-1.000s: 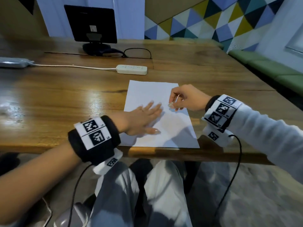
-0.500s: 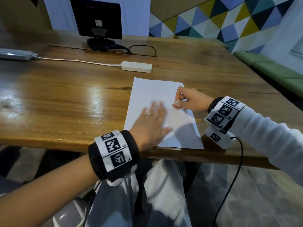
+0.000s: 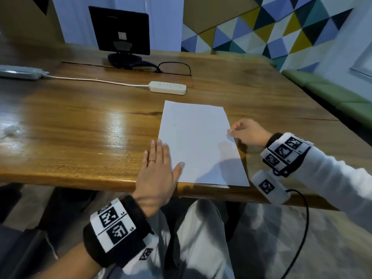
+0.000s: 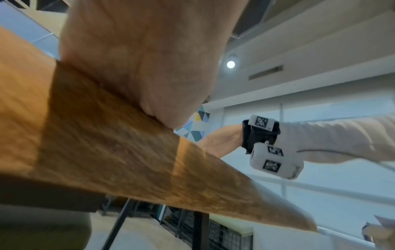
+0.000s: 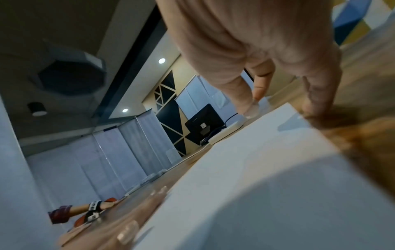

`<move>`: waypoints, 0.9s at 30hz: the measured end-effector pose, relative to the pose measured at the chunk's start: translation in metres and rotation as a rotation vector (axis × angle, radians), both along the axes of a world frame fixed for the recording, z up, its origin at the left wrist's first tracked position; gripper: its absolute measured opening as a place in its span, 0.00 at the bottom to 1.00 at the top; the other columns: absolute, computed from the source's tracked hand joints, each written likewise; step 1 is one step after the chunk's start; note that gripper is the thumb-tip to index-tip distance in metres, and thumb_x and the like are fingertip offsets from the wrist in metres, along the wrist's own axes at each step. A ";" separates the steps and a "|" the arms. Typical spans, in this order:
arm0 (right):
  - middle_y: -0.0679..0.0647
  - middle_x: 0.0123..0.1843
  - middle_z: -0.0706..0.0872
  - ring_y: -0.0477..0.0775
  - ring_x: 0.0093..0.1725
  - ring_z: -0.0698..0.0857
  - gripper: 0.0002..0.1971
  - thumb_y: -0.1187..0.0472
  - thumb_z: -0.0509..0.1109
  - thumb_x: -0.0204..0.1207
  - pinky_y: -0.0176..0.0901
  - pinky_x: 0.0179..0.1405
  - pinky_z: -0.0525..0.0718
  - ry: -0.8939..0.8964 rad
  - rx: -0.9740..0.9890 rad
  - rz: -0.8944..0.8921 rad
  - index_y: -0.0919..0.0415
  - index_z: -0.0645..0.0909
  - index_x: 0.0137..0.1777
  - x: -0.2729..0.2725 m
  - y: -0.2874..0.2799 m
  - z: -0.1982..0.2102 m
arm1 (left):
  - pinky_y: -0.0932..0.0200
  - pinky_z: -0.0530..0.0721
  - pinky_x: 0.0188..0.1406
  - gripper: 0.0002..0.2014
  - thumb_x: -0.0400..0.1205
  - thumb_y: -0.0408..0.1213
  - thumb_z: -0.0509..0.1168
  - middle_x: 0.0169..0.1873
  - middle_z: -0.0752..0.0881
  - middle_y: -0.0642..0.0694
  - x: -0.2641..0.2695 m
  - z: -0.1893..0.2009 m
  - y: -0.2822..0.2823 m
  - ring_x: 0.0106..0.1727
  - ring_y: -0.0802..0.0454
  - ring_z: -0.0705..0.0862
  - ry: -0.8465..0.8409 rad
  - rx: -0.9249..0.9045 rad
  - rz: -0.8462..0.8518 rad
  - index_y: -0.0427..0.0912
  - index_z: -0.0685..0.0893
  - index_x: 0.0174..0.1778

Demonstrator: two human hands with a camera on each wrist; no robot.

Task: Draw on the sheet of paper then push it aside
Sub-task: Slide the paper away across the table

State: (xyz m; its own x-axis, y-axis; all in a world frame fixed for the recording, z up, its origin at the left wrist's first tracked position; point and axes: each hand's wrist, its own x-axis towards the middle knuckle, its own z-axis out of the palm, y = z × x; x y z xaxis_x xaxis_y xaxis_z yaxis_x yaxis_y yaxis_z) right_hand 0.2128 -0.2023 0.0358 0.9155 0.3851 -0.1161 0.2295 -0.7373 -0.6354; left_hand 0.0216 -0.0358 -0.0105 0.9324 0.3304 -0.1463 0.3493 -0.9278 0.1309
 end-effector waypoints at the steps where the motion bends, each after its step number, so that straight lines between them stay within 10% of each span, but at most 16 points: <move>1: 0.50 0.37 0.79 0.52 0.47 0.78 0.12 0.60 0.68 0.79 0.40 0.48 0.76 0.035 0.034 -0.027 0.58 0.75 0.34 -0.001 0.005 0.000 | 0.51 0.36 0.81 0.34 0.87 0.55 0.33 0.82 0.36 0.37 0.001 -0.002 -0.001 0.83 0.44 0.33 -0.009 0.021 -0.006 0.35 0.36 0.82; 8: 0.58 0.40 0.79 0.55 0.41 0.78 0.13 0.64 0.64 0.81 0.50 0.52 0.82 0.277 0.068 -0.174 0.61 0.71 0.34 -0.002 0.030 0.009 | 0.51 0.35 0.81 0.33 0.87 0.53 0.33 0.82 0.35 0.36 0.001 -0.006 0.003 0.83 0.44 0.34 -0.016 -0.010 -0.044 0.34 0.36 0.82; 12: 0.54 0.37 0.80 0.50 0.34 0.76 0.04 0.60 0.69 0.79 0.41 0.26 0.73 0.439 0.122 -0.220 0.59 0.77 0.46 -0.003 0.034 0.015 | 0.50 0.37 0.82 0.33 0.88 0.53 0.34 0.82 0.36 0.35 0.003 -0.010 0.004 0.83 0.43 0.36 -0.036 0.023 -0.040 0.33 0.37 0.82; 17: 0.47 0.43 0.82 0.49 0.43 0.76 0.04 0.55 0.68 0.79 0.42 0.36 0.69 0.478 0.159 -0.186 0.52 0.79 0.44 0.001 0.041 0.017 | 0.49 0.37 0.82 0.33 0.88 0.51 0.35 0.82 0.38 0.34 0.004 -0.015 0.007 0.83 0.42 0.37 -0.056 0.026 -0.053 0.31 0.39 0.82; 21: 0.53 0.44 0.74 0.55 0.44 0.82 0.04 0.60 0.66 0.81 0.52 0.36 0.87 0.522 0.183 -0.213 0.56 0.75 0.45 -0.001 0.045 0.020 | 0.49 0.38 0.83 0.34 0.88 0.53 0.34 0.82 0.38 0.34 0.005 -0.017 0.006 0.83 0.42 0.37 -0.086 0.022 -0.049 0.32 0.39 0.82; 27: 0.51 0.53 0.79 0.52 0.49 0.82 0.04 0.56 0.68 0.80 0.54 0.45 0.83 0.564 0.149 -0.144 0.51 0.76 0.43 -0.004 0.053 0.017 | 0.46 0.35 0.82 0.52 0.74 0.75 0.41 0.80 0.32 0.34 0.004 -0.015 0.003 0.82 0.41 0.30 -0.084 -0.103 -0.068 0.41 0.31 0.82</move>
